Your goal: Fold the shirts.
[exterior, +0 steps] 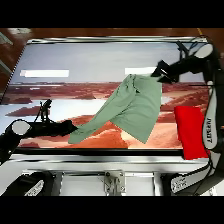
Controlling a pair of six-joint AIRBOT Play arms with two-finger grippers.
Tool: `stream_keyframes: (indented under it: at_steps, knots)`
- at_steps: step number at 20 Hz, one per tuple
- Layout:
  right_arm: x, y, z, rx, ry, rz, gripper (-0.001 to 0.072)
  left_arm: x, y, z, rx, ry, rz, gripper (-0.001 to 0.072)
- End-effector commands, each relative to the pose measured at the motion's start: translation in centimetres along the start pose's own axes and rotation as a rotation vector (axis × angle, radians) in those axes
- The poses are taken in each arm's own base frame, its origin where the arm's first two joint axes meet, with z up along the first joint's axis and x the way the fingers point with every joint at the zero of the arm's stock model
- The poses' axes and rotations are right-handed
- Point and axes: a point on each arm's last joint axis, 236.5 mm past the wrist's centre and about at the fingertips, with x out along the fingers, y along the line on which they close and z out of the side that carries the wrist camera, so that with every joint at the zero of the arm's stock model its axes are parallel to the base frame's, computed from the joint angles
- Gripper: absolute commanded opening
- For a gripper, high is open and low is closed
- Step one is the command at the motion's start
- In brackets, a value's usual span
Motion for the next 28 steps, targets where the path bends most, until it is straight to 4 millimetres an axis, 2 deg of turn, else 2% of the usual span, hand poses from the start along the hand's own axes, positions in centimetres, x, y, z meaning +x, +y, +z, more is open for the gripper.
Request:
stream_keyframes:
  at_steps: [1, 3, 4, 5, 6, 8, 10, 12, 13, 17, 20, 21, 22, 23, 24, 26, 28]
  knots:
    - [-4.8, -5.9, -10.6, 0.074, 0.304, -0.132, 0.0567, 0.0, 0.0, 0.4, 0.006, -0.019, -0.001, 0.0034]
    - [-3.0, -7.6, -16.2, 0.172, 0.339, -0.128, 0.0641, -0.1, -0.1, 0.5, 0.012, -0.021, -0.003, 0.0034]
    - [-1.4, -8.2, -19.2, 0.212, 0.355, -0.128, 0.0641, -0.2, -0.3, 0.7, 0.015, -0.025, -0.005, 0.0033]
    - [0.5, -8.3, -22.1, 0.260, 0.360, -0.099, 0.0640, -0.3, -0.4, 0.9, 0.025, -0.030, -0.008, 0.0034]
    - [2.5, -7.3, -23.9, 0.318, 0.340, -0.027, 0.0641, -0.4, -0.6, 1.1, 0.040, -0.035, -0.010, 0.0033]
    - [5.3, -6.4, -25.9, 0.387, 0.287, 0.054, 0.0640, -0.7, -1.1, 1.6, 0.055, -0.049, -0.017, 0.0033]
    - [7.3, -7.2, -28.7, 0.424, 0.313, 0.022, 0.0641, -1.1, -1.7, 2.2, 0.065, -0.062, -0.024, 0.0034]
    - [8.8, -7.3, -30.5, 0.416, 0.329, -0.003, 0.0640, -1.4, -2.2, 2.7, 0.074, -0.076, -0.031, 0.0034]
    - [9.4, -7.4, -30.6, 0.412, 0.319, -0.020, 0.0641, -1.6, -2.4, 2.9, 0.078, -0.082, -0.034, 0.0034]
    - [11.2, -7.2, -28.9, 0.417, 0.226, -0.063, 0.0640, -2.3, -3.3, 3.9, 0.094, -0.107, -0.046, 0.0034]
    - [12.9, -6.1, -29.0, 0.413, 0.227, -0.052, 0.0638, -2.7, -3.8, 4.4, 0.103, -0.121, -0.052, 0.0034]
    - [13.3, -5.7, -28.6, 0.408, 0.207, -0.040, 0.0517, -2.8, -3.9, 4.5, 0.105, -0.124, -0.054, 0.0034]
    - [13.4, -5.4, -27.8, 0.414, 0.174, -0.028, 0.0301, -2.9, -4.0, 4.6, 0.107, -0.127, -0.055, 0.0034]
    - [13.3, -5.0, -27.0, 0.417, 0.152, -0.017, 0.0137, -2.9, -4.1, 4.7, 0.109, -0.131, -0.055, 0.0034]
    - [12.8, -4.6, -25.8, 0.399, 0.124, -0.005, 0.0059, -3.0, -4.1, 5.0, 0.110, -0.140, -0.055, 0.0034]
    - [10.8, -2.8, -22.4, 0.289, 0.043, 0.023, 0.0058, -3.9, -4.3, 6.4, 0.133, -0.185, -0.055, 0.0034]
    - [6.8, 0.4, -18.3, 0.137, -0.073, 0.063, 0.0058, -6.0, -4.9, 9.1, 0.133, -0.269, -0.060, 0.0034]
